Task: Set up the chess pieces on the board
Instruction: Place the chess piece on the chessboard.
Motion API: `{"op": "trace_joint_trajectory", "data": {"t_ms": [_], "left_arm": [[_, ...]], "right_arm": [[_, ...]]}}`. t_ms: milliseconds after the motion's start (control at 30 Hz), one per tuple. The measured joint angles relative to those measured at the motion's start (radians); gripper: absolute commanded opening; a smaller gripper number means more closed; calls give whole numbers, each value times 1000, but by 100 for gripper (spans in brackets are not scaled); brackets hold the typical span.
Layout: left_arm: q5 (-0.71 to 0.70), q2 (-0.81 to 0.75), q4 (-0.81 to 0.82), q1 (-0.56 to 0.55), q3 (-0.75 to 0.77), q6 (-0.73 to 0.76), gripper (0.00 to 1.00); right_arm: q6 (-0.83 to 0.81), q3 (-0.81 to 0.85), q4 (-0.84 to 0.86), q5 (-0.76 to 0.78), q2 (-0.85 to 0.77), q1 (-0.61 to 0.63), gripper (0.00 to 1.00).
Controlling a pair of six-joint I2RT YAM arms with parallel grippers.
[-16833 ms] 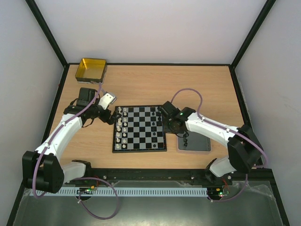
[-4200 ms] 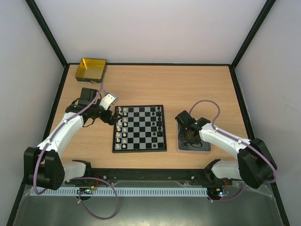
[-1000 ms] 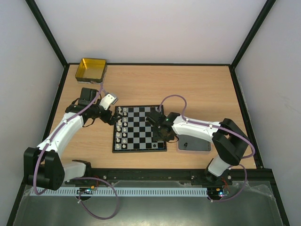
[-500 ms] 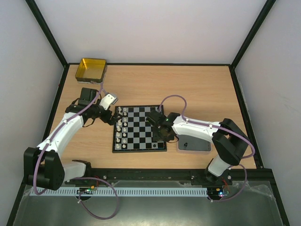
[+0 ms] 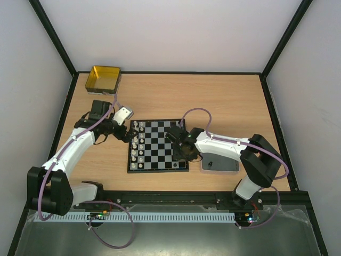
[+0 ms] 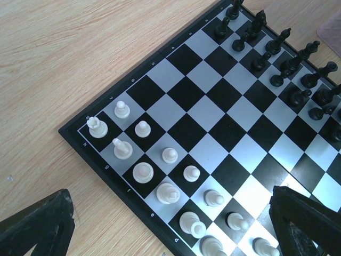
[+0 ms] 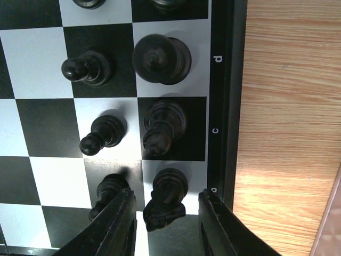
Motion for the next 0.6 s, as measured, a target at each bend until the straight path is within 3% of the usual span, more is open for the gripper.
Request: {"op": "trace_joint_trajectory", "data": {"t_ms": [367,600], "left_arm": [[1,0,0,0,0,5,99],[3,0,0,0,0,5,99]], "right_arm": [[6,21,-86,79,-91,-19,31],[0,35,-163,124,-288,-150,31]]}}
